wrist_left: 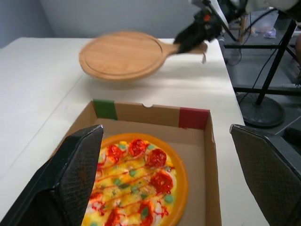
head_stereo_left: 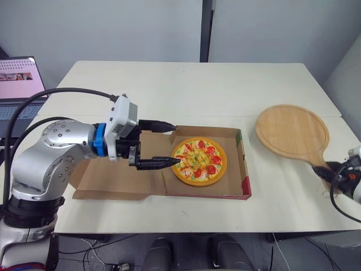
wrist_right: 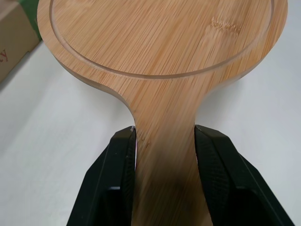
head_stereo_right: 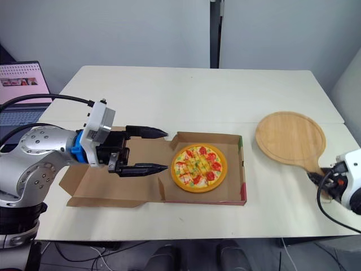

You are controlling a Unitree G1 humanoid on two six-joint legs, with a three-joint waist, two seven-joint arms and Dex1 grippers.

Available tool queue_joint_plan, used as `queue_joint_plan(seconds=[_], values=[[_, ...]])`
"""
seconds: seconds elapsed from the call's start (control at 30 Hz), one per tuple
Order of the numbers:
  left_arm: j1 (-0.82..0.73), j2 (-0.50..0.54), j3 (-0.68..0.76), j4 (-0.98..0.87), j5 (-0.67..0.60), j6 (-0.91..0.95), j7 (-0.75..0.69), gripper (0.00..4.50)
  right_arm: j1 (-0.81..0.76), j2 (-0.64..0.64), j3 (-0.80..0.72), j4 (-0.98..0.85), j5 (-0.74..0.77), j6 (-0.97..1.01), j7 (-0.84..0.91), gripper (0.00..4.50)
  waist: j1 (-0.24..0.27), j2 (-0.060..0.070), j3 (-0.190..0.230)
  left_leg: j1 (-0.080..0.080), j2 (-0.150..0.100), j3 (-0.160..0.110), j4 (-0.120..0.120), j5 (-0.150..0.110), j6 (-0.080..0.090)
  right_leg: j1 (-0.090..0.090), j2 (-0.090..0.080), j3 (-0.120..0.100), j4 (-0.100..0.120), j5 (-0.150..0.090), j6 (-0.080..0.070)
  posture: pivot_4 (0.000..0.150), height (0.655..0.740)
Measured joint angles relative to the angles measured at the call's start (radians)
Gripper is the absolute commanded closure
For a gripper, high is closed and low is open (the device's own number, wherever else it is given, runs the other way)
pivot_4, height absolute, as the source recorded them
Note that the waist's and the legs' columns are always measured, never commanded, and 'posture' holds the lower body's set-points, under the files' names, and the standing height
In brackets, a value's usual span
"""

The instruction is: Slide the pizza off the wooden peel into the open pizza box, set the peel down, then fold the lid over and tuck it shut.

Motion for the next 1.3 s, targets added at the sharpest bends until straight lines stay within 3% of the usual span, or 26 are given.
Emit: queue_joint_plan(seconds=[0.47,0.77,0.9,1.1,1.3], values=[[-0.017,-0.044,-0.027,0.008,0.006,-0.015,-0.017,0.00,0.088,0.144,0.038,0.021,0.033,0.031,-0.138,2.91,0.003,0.000,0.000,0.000,0.000,0.000,0.000,0.000,0.000,0.000,0.000,0.000,-0.001,0.000,0.000,0.150,0.7400],[-0.022,-0.051,-0.026,0.028,0.029,-0.017,0.000,0.00,0.112,0.145,0.013,0.034,0.076,0.026,-0.174,0.05,0.003,0.000,0.000,0.000,0.000,0.000,0.000,0.000,0.000,0.000,0.000,0.000,-0.001,0.000,0.000,0.150,0.7400],[-0.006,-0.043,-0.022,0.033,0.042,-0.027,0.003,0.00,0.120,0.120,-0.024,0.024,0.102,0.024,-0.168,0.05,0.001,0.000,0.000,0.000,0.000,0.000,0.000,0.000,0.000,0.000,0.000,0.000,-0.001,0.000,0.000,0.150,0.7400],[0.071,-0.006,0.010,0.040,0.113,-0.084,0.046,0.00,0.149,-0.037,-0.013,0.007,0.109,-0.106,-0.048,0.05,0.000,0.000,0.000,0.002,0.000,0.001,-0.001,0.000,0.000,0.001,0.000,0.002,-0.001,0.000,0.000,0.150,0.7400],[0.230,0.000,0.118,0.048,0.160,-0.122,0.135,0.00,-0.001,-0.173,0.113,0.052,0.036,-0.380,0.063,0.05,-0.005,-0.001,0.000,0.004,0.001,0.002,-0.001,0.000,0.000,0.001,0.001,0.003,-0.001,0.000,0.000,0.150,0.7400]])
